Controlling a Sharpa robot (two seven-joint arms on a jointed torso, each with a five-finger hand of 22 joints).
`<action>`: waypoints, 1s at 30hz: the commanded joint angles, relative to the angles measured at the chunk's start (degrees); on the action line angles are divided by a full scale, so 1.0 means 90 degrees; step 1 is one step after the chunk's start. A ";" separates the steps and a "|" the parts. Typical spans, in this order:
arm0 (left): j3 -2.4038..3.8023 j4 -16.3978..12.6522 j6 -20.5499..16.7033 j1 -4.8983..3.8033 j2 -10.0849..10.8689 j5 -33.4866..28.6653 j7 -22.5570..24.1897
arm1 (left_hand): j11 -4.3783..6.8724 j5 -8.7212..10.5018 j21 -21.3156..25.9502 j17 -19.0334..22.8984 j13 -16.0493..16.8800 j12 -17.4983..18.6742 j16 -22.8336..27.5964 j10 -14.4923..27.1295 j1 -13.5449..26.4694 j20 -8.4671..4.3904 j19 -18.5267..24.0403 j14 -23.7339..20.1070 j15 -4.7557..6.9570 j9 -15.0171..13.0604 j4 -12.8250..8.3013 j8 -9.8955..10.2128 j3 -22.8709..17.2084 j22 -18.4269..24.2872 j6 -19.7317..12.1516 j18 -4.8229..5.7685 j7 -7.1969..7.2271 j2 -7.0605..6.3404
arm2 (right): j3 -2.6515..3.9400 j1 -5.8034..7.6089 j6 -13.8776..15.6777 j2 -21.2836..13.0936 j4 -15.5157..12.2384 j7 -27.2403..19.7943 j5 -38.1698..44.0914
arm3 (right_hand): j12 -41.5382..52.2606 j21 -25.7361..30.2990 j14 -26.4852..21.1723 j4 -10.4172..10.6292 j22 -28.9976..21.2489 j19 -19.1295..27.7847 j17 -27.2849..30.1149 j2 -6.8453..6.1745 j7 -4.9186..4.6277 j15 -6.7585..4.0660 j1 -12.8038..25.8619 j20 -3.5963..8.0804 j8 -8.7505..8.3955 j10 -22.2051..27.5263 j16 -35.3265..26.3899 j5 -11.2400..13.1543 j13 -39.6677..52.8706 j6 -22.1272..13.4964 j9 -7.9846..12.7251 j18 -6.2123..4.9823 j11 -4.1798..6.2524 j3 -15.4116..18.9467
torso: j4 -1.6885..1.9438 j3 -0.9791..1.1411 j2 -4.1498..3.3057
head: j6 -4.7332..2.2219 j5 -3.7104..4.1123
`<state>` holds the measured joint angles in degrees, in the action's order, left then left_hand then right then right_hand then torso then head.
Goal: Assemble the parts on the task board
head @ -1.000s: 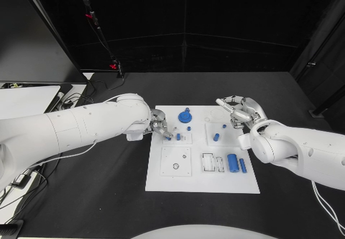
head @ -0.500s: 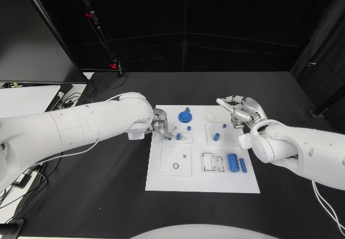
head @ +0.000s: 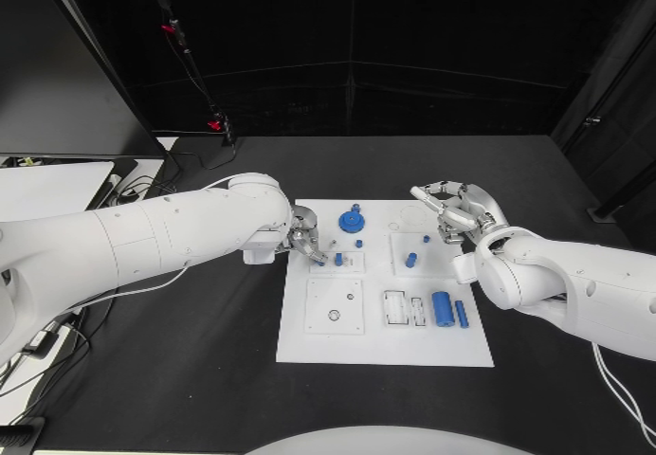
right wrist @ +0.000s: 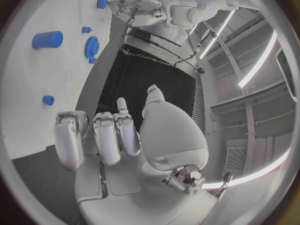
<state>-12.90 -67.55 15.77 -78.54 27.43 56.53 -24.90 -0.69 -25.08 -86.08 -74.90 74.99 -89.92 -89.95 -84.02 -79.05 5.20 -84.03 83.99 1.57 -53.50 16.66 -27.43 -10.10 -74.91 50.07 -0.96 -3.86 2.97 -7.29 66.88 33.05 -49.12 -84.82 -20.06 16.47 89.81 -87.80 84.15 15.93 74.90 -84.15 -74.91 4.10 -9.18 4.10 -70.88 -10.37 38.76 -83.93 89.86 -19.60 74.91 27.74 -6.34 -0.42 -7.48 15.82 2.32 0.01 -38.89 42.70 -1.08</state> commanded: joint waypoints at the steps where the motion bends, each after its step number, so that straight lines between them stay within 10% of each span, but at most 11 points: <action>1: -0.0072 0.0022 0.0419 0.0088 0.0030 0.0103 -0.0461 | 0.0025 0.0007 -0.0032 -0.1678 0.1668 -0.0008 -0.0005 -0.0665 0.0029 -0.0028 -0.0136 0.0668 0.0024 -0.0008 0.0022 -0.0048 -0.0013 -0.1474 0.0005 -0.0047 0.0034 0.0023 | 0.0003 0.0010 0.0005 0.0000 -0.0012 -0.0033 -0.0006 | 0.0021 0.0040 0.0650 0.0037 0.1520 -0.0341 -0.1677 0.0051 -0.0345 0.0045 -0.0015 -0.0045 0.0003 -0.0674 0.0016 -0.0039 0.1676 0.0048 0.0008 -0.0061 -0.0052 0.0000 | 0.0004 0.0000 0.0001 | -0.0002 -0.0001; 13: -0.0072 0.0018 0.0516 0.0088 0.0039 0.0112 -0.0494 | 0.0007 -0.0173 -0.0039 -0.1678 0.1668 -0.0008 -0.0005 -0.0665 0.0550 -0.0009 -0.0148 0.0668 -0.0005 0.0019 0.0026 -0.0079 0.0084 -0.1477 -0.0010 -0.0044 0.0010 0.0014 | 0.0003 0.0010 0.0001 0.0005 -0.0010 -0.0033 -0.0006 | 0.0021 0.0040 0.0650 0.0037 0.1520 -0.0341 -0.1677 0.0051 -0.0345 0.0045 -0.0015 -0.0045 0.0003 -0.0674 0.0016 -0.0039 0.1676 0.0048 0.0008 -0.0061 -0.0052 0.0000 | 0.0000 0.0000 0.0001 | -0.0003 -0.0004; 21: -0.0072 0.0019 0.0334 0.0088 0.0030 0.0111 -0.0294 | -0.0070 0.0689 -0.0026 -0.1678 0.1668 -0.0008 -0.0005 -0.0665 0.1916 0.0033 -0.0132 0.0668 -0.0059 0.0174 0.0021 0.0008 0.0774 -0.1471 -0.0045 -0.0048 -0.0063 0.0012 | 0.0003 0.0010 0.0000 0.0003 -0.0011 -0.0033 -0.0006 | 0.0021 0.0040 0.0650 0.0038 0.1520 -0.0340 -0.1677 0.0052 -0.0345 0.0046 -0.0014 -0.0046 0.0003 -0.0674 0.0016 -0.0040 0.1676 0.0049 0.0011 -0.0061 -0.0053 0.0000 | -0.0002 -0.0001 0.0000 | -0.0006 -0.0001; 30: -0.0072 0.0030 0.0215 0.0089 0.0020 0.0109 -0.0086 | -0.0073 0.0842 -0.0013 -0.1678 0.1668 -0.0008 -0.0005 -0.0665 0.2165 0.0050 -0.0116 0.0668 -0.0067 0.0205 0.0025 -0.0011 0.0966 -0.1465 -0.0035 -0.0053 -0.0063 0.0075 | 0.0003 0.0010 -0.0003 0.0002 -0.0010 -0.0033 -0.0006 | 0.0021 0.0040 0.0650 0.0038 0.1519 -0.0340 -0.1677 0.0054 -0.0346 0.0046 -0.0014 -0.0046 0.0003 -0.0674 0.0016 -0.0040 0.1676 0.0051 0.0013 -0.0061 -0.0053 0.0001 | 0.0003 0.0002 0.0000 | -0.0001 0.0006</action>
<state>-13.00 -67.44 16.86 -78.53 27.63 56.59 -25.42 -1.12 -17.73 -86.07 -74.90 74.98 -89.92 -89.95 -84.03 -60.08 5.21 -84.03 84.19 1.36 -51.64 16.81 -28.30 -1.69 -74.91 50.10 -0.96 -3.71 3.60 -7.29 66.88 33.05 -49.12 -84.80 -20.06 16.47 89.81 -87.80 84.15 15.93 74.90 -84.14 -74.90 4.10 -9.18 4.10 -70.88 -10.37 38.76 -83.93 89.86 -19.60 74.92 27.74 -6.28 -0.41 -7.48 15.82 2.34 0.01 -38.88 42.67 -1.05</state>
